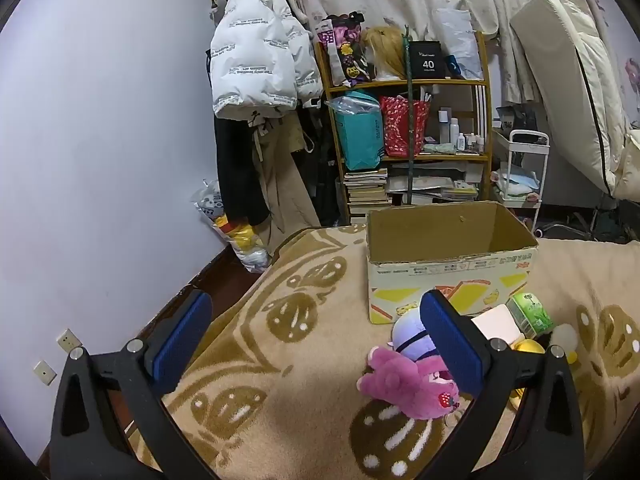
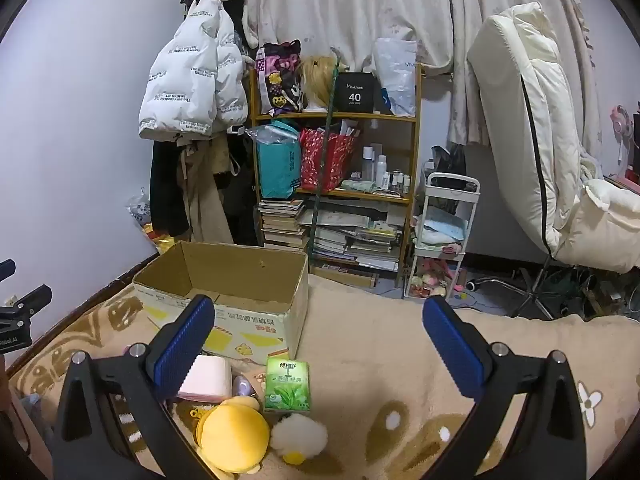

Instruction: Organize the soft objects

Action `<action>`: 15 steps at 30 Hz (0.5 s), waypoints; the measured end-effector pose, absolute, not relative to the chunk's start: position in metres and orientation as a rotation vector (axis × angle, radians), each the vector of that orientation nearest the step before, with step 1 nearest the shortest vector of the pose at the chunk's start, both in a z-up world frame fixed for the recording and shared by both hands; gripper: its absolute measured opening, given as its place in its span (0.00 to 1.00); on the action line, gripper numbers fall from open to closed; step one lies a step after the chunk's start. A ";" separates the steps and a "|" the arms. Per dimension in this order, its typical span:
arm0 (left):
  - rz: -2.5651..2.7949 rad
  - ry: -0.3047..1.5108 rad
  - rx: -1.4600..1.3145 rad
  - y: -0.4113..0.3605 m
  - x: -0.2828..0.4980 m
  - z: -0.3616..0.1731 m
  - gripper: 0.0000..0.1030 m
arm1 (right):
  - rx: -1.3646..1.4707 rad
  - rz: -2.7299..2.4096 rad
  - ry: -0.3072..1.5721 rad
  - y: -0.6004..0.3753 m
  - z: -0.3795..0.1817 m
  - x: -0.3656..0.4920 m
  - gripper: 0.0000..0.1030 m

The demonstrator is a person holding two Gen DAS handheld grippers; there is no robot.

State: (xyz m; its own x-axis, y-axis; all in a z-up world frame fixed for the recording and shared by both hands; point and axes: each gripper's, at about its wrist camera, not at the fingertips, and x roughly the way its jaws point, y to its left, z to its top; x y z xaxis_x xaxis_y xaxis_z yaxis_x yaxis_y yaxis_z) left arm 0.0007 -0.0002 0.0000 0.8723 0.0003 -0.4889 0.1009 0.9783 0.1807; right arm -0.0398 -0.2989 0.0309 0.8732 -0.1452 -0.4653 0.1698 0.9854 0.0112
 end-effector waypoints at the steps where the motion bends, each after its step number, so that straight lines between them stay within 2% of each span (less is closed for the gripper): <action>1: -0.055 0.509 0.201 0.000 0.001 0.000 0.99 | 0.051 -0.166 0.478 -0.299 0.031 -0.040 1.00; 15: -0.053 0.502 0.194 0.003 -0.004 -0.002 0.99 | 0.045 -0.166 0.484 -0.299 0.033 -0.040 1.00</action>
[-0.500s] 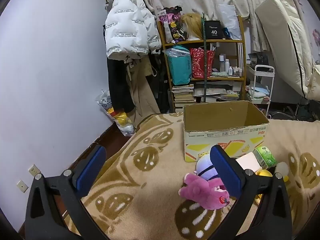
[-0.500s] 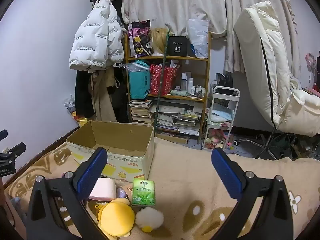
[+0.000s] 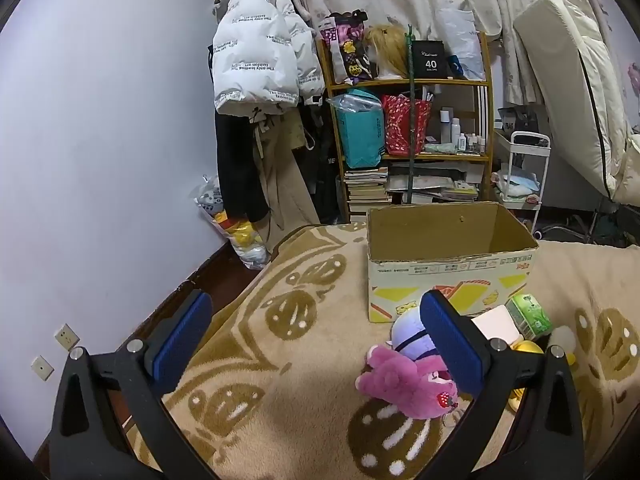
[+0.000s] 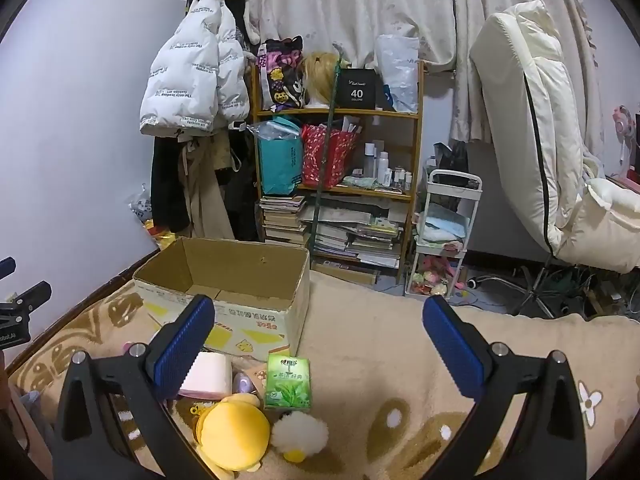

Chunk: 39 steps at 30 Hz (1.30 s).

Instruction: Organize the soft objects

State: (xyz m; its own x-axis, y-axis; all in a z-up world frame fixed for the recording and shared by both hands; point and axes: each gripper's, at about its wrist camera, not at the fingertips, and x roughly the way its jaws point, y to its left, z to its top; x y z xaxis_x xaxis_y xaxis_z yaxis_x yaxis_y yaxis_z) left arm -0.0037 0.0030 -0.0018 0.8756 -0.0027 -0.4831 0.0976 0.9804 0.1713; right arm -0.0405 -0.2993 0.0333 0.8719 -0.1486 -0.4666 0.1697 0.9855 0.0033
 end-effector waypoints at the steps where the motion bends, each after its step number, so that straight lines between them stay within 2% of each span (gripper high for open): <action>1: -0.051 0.501 0.196 0.002 -0.003 -0.002 0.99 | 0.044 -0.168 0.486 -0.297 0.027 -0.039 1.00; 39: -0.049 0.502 0.190 0.005 0.001 -0.001 0.99 | 0.037 -0.165 0.492 -0.295 0.023 -0.037 1.00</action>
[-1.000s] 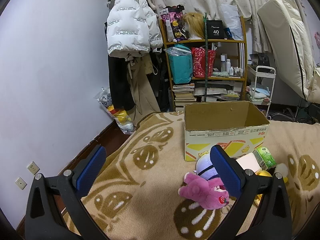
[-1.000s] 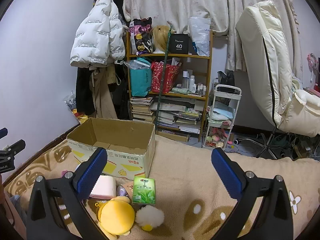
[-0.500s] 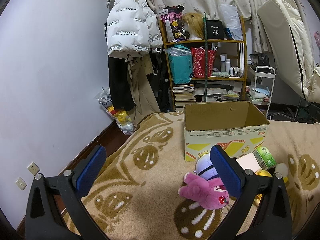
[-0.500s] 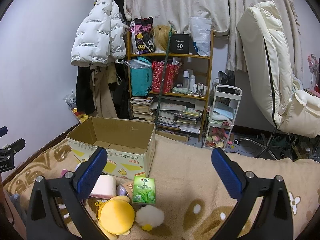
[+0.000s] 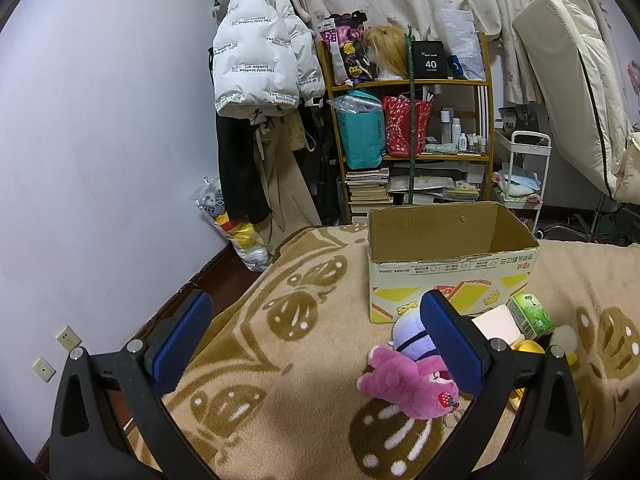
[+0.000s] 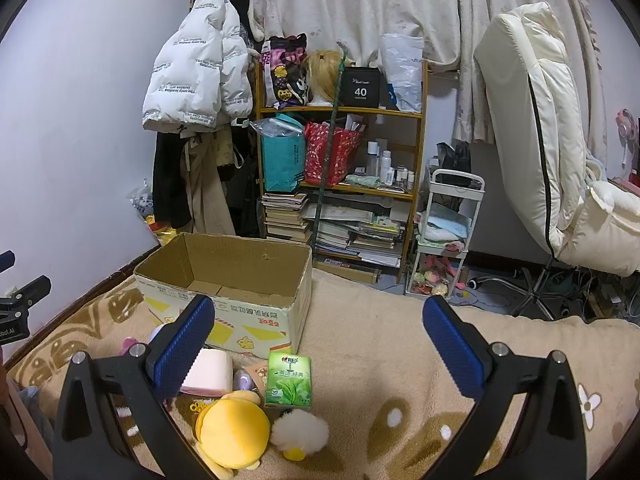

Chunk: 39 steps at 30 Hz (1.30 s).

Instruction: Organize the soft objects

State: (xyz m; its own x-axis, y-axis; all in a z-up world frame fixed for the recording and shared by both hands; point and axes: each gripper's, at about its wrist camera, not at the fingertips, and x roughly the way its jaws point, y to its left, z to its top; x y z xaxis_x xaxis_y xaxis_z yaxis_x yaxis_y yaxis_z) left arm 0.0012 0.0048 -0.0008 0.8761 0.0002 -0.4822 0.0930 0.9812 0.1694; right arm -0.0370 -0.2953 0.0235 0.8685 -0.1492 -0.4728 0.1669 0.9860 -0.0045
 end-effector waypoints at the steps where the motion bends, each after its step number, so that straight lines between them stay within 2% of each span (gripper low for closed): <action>1: -0.048 0.501 0.191 0.005 0.001 -0.001 0.99 | 0.037 -0.165 0.492 -0.295 0.023 -0.037 1.00; 39: -0.048 0.501 0.196 0.006 0.001 -0.001 0.99 | 0.018 -0.159 0.496 -0.269 0.005 -0.036 1.00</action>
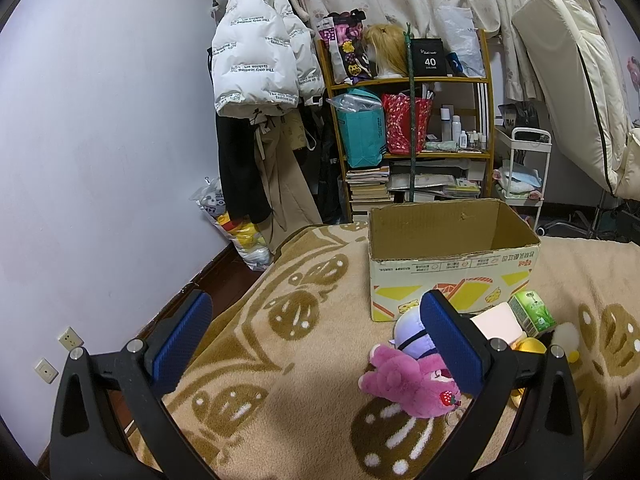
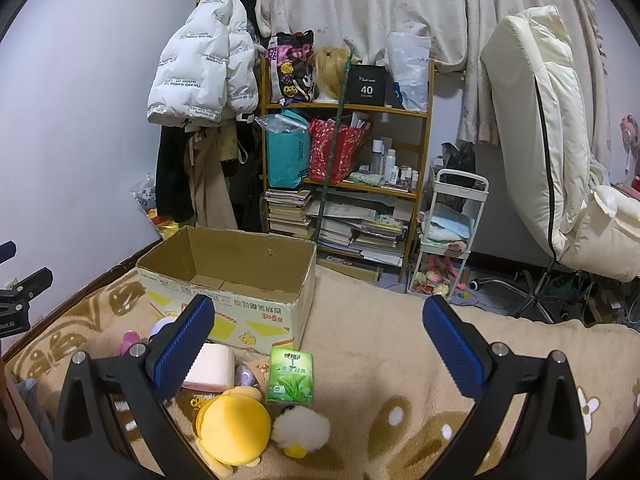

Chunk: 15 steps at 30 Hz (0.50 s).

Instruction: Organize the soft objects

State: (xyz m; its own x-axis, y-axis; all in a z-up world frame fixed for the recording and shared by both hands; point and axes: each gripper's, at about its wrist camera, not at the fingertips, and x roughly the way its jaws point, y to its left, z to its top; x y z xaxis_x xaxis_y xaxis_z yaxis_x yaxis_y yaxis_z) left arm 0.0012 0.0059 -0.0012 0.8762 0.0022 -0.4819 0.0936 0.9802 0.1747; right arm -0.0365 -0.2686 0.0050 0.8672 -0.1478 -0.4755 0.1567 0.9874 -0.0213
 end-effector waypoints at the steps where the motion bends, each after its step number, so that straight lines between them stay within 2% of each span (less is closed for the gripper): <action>1: -0.048 0.501 0.196 0.005 0.001 -0.001 0.99 | 0.018 -0.158 0.496 -0.269 0.005 -0.036 1.00; 15: -0.055 0.511 0.212 0.008 0.000 -0.005 0.99 | 0.018 -0.155 0.503 -0.265 0.004 -0.036 1.00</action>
